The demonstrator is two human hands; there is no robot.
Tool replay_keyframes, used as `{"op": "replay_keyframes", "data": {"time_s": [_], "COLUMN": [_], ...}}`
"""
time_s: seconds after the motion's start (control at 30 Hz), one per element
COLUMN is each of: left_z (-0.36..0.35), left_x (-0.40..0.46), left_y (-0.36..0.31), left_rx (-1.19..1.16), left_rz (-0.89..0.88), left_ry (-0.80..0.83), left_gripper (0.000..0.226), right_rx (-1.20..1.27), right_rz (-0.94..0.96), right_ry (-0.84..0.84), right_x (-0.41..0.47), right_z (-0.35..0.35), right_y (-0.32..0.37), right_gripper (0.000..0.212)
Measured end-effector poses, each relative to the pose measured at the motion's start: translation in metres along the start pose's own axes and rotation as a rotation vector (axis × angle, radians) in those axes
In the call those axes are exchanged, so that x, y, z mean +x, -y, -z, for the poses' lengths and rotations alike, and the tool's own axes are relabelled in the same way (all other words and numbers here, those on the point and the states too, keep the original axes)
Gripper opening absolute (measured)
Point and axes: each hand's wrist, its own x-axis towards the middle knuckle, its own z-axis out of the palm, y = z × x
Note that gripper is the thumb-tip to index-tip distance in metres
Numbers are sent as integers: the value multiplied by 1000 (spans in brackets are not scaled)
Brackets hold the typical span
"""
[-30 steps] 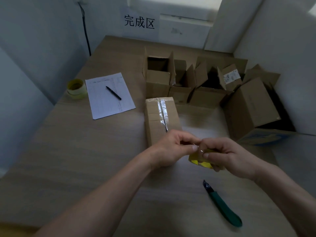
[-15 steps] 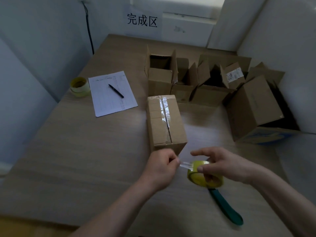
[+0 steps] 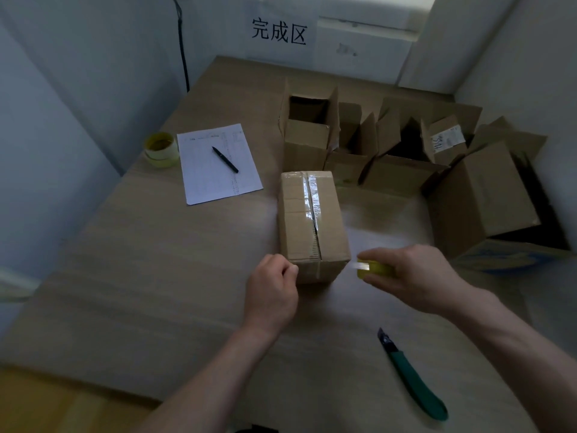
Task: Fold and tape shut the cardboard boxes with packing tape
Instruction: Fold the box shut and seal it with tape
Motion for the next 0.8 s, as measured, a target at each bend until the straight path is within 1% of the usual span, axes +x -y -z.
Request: {"op": "replay_keyframes", "data": {"time_s": [0.17,0.27,0.53,0.63,0.7,0.77,0.8], "left_z": [-8,-9,-9,-11,-13,-14,-14], "left_x": [-2,2,13,16,21,29,33], "left_y": [5,7,21,29,34,34,33], "left_rx": [56,84,158,155,97,-16,-42], "left_rz": [-14,25,82,106,184,312,357], "left_ry": [-18,-25,-20,4,20,10,-14], "left_gripper": [22,21,21,21,23,24,17], "right_rx": [-110,-140,-173,-111,-60,-47,-46], "right_rz": [-76,-99,-67,-32,4,53,70], "right_ry": [-73,-48,-90,-89,-108,-128,-144], "right_x": [9,18,40,42,41,41,42], "right_z": [-11,-20,-34,-45,-51,-56,-58], "right_y": [-8,-4,-1,-5,-7,-8,-8], "right_gripper": [53,57,56,55,54,53,53]}}
